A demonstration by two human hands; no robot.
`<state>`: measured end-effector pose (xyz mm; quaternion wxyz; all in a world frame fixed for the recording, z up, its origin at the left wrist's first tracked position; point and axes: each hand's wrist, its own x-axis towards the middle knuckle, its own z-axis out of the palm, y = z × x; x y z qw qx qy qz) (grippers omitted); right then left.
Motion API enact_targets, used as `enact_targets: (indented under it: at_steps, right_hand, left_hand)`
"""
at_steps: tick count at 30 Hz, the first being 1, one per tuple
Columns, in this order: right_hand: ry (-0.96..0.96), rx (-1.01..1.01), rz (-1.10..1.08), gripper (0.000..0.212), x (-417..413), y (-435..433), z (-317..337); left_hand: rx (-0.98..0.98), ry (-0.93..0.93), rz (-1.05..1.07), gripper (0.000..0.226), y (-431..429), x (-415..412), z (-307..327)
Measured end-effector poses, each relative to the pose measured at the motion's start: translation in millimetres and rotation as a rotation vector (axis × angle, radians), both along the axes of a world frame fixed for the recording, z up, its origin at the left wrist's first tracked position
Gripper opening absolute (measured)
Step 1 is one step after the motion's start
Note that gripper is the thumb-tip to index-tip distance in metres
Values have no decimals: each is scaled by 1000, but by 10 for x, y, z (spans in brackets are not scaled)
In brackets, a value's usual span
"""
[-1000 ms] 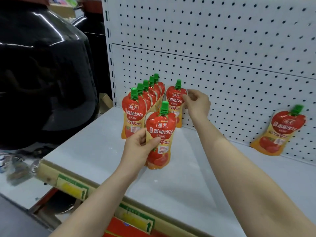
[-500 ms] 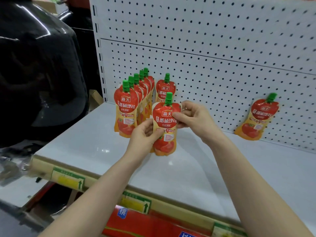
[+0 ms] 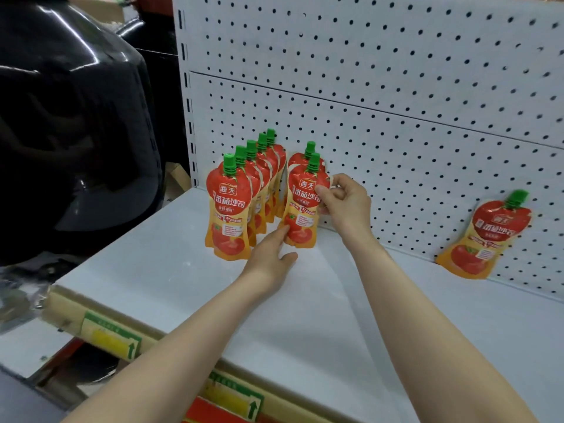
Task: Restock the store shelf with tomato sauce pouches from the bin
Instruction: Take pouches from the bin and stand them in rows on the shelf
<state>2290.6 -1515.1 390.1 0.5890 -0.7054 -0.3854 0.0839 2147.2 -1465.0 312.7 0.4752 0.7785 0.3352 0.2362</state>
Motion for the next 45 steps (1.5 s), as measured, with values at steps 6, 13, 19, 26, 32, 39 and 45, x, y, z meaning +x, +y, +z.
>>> enact_targets:
  at_steps: [6,13,19,26,32,39,45]
  right_hand:
    - [-61,-17,13,20,94,239,-17]
    - [-34,3,70,12,168,286,-41]
    - [-106,-50,50,12,176,263,-45]
    - [-242,-154,-78,23,38,-323,-21]
    - [-414,-323,-248,21,-412,-1459,-225]
    - [-403,-289,-487,18,-1351,-3106,-721]
    - [-223,-310,-741,15,-2034,-4414,-1526]
  left_hand:
    - [49,16,29,66,171,135,-96]
    - [48,3,33,65,197,180,-117]
    - [18,-6,33,63,186,159,-109]
    - [16,-48,-14,43,4,-14,75]
    - [104,-179,-197,32,-611,-476,294]
    - [22,-296,-502,29,-1692,-1033,199]
    - [-50,-183,-762,29,-2744,-1184,-314]
